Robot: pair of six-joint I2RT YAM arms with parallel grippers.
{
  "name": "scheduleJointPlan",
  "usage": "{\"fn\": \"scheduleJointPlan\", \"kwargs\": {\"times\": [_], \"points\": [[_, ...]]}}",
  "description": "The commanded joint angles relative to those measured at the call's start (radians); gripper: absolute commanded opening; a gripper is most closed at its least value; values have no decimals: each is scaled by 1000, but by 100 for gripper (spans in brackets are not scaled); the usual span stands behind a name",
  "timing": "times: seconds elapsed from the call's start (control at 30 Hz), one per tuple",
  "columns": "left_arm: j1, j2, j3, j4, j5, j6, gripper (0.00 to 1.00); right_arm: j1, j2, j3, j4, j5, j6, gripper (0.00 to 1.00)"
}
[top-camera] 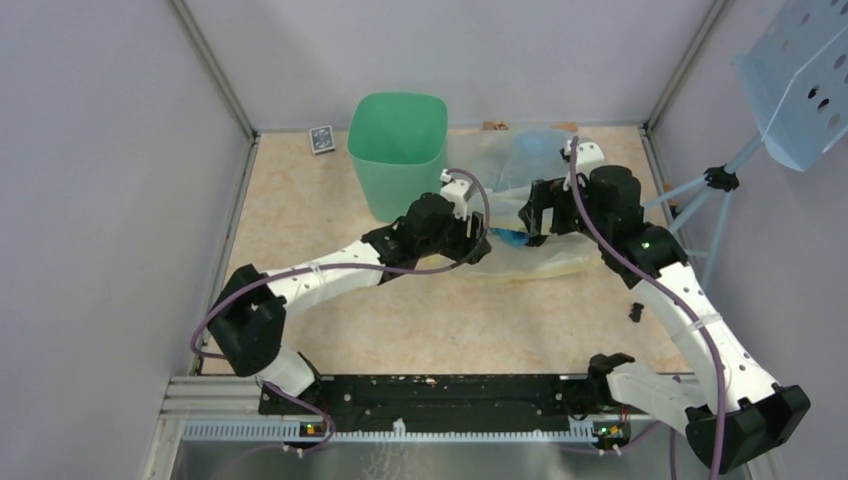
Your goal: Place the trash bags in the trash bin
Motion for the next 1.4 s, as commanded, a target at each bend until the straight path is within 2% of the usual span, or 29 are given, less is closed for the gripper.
{"fn": "scheduleJointPlan", "kwargs": {"times": [0.0,0.07,0.2,0.37,0.43,0.5,0.57,0.63,0.8,0.97,1.13,1.37], "points": [[100,68,70,45,65,-23,66,13,15,1,203,2,-201,88],[118,85,92,44,69,2,66,16,67,9,247,-32,-281,88],[143,114,128,85,123,22,66,35,166,44,215,-139,-499,88],[152,146,180,92,115,49,66,61,220,26,191,-130,-654,88],[155,154,198,95,118,59,65,61,242,24,223,-79,-658,75],[155,156,208,95,128,76,65,61,269,42,265,-2,-623,56],[154,150,194,102,149,67,64,44,296,76,299,3,-552,33],[145,135,151,132,166,38,63,15,322,106,322,-86,-505,1],[89,68,-21,343,164,-100,62,-18,408,212,309,-170,-420,0],[-18,40,-151,534,28,-204,63,-23,499,322,231,-240,-379,0],[-23,102,-190,649,-102,-330,64,-23,499,302,262,-279,-346,0],[-24,225,-144,689,-210,-515,84,-24,482,267,302,-285,-318,0]]}}
